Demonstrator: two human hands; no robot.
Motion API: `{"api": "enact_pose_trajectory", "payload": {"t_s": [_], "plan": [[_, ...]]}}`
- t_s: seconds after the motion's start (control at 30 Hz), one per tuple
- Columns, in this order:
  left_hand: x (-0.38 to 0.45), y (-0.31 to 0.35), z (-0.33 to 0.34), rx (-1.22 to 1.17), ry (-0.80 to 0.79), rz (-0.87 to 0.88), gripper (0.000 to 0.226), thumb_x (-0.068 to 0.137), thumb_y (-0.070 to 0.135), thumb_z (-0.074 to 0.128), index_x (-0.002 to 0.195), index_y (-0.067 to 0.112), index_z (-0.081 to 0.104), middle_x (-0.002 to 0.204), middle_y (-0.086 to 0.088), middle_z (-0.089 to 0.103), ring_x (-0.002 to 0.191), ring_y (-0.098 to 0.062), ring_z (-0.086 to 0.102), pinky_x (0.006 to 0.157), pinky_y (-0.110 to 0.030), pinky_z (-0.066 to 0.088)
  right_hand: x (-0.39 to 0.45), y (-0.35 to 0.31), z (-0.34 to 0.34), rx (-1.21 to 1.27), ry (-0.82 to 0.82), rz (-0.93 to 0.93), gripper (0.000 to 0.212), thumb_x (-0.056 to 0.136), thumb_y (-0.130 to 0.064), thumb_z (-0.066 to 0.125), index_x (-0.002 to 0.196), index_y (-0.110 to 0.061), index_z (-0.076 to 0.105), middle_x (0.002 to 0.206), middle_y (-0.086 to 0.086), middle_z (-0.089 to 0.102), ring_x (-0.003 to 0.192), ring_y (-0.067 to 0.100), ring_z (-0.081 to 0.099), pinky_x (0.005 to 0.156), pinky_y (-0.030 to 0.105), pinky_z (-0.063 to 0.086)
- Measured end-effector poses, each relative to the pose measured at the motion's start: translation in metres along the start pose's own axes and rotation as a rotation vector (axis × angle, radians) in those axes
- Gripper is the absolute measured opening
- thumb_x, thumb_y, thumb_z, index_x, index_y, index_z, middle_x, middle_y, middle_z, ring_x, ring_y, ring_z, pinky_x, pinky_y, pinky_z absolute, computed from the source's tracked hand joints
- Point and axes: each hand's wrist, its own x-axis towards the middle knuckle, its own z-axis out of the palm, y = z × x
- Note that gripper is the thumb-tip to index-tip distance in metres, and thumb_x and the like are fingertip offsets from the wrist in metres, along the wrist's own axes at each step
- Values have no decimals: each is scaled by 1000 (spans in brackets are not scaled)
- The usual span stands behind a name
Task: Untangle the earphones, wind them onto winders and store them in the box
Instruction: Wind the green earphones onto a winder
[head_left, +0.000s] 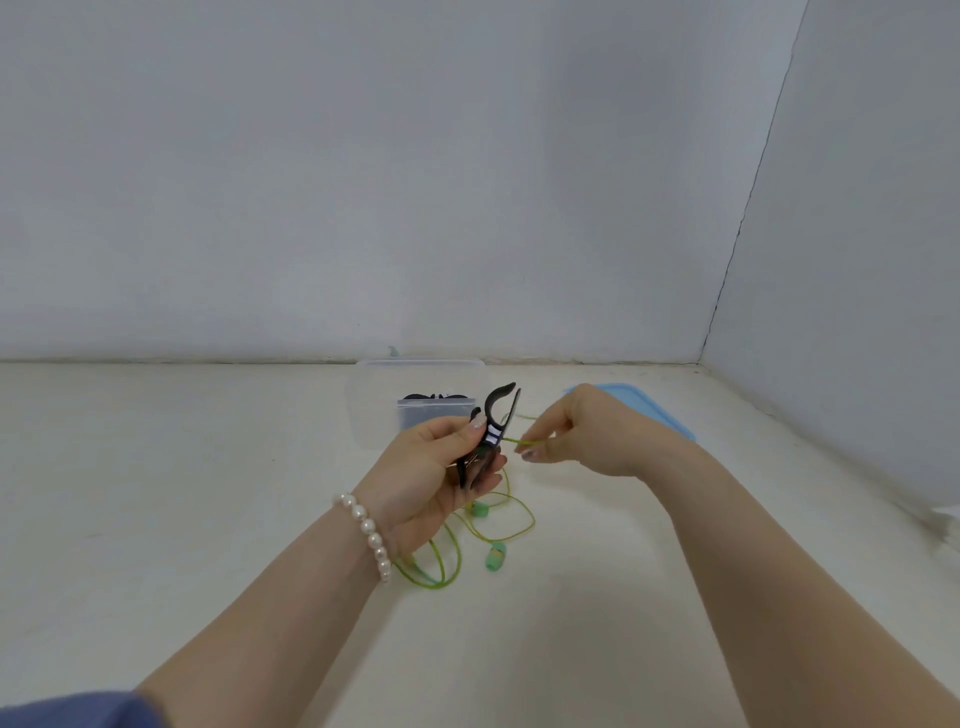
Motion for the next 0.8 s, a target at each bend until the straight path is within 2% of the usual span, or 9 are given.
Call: {"api": "enact_pose_trajectory", "payload": {"t_s": [0.1,0.2,0.27,0.33,0.4,0.47,0.57,0.67,0.8], "plan": [[1,2,-1,10,50,8,16,88,14,56,76,7,63,65,-4,63,62,-17,63,61,-27,56,-1,4,-3,-83,-11,69,7,81,-26,71,88,-27,74,72,-9,62,70,9,52,59,20,38],[1,3,-2,52,66,5,15,88,16,57,79,6,62,63,-4,60,58,-15,62,62,-27,56,0,5,-4,-211,-5,95,14,85,-30,66,96,-24,73,89,-4,67,88,14,59,73,24,45],[1,1,-3,103,42,-6,16,88,17,57,80,5,64,65,-4,59,58,-14,59,60,-25,55,1,5,-3,-198,19,67,18,86,-34,63,95,-22,73,86,-4,65,85,14,59,73,25,45],[0,1,-3,160,-7,-23,17,87,17,58,80,5,66,62,-2,59,59,-12,55,59,-23,53,2,7,-1,-25,45,18,21,89,-34,59,84,-18,72,76,-3,62,77,13,57,69,24,45],[-2,0,-3,210,-52,-44,17,86,17,58,81,5,68,62,0,59,58,-11,54,61,-22,50,2,10,1,336,11,0,25,92,-25,54,74,-12,66,78,1,64,85,17,60,84,30,48],[-2,-1,-2,246,-87,-61,17,86,17,58,80,6,69,64,-1,60,57,-11,55,61,-22,48,1,14,2,689,-121,15,29,95,-14,49,68,-8,57,69,6,61,77,21,64,90,38,49],[-3,-3,-2,295,-131,-70,14,87,14,58,82,6,69,69,-4,63,61,-12,56,62,-23,48,-1,15,2,904,-251,83,34,95,-12,42,61,-9,47,51,4,39,49,19,45,68,37,53],[-4,-6,-1,390,-170,-72,12,87,14,57,84,8,67,70,-4,64,60,-12,58,62,-22,50,-2,12,-1,987,-292,127,35,91,-16,37,56,-15,38,47,-1,25,43,15,26,51,29,39],[-4,-6,-1,389,-157,-63,16,88,18,56,88,8,68,78,-7,64,67,-17,57,63,-24,51,0,13,-2,1072,-254,172,36,93,-27,40,58,-16,37,43,-5,21,37,10,19,42,22,28]]}}
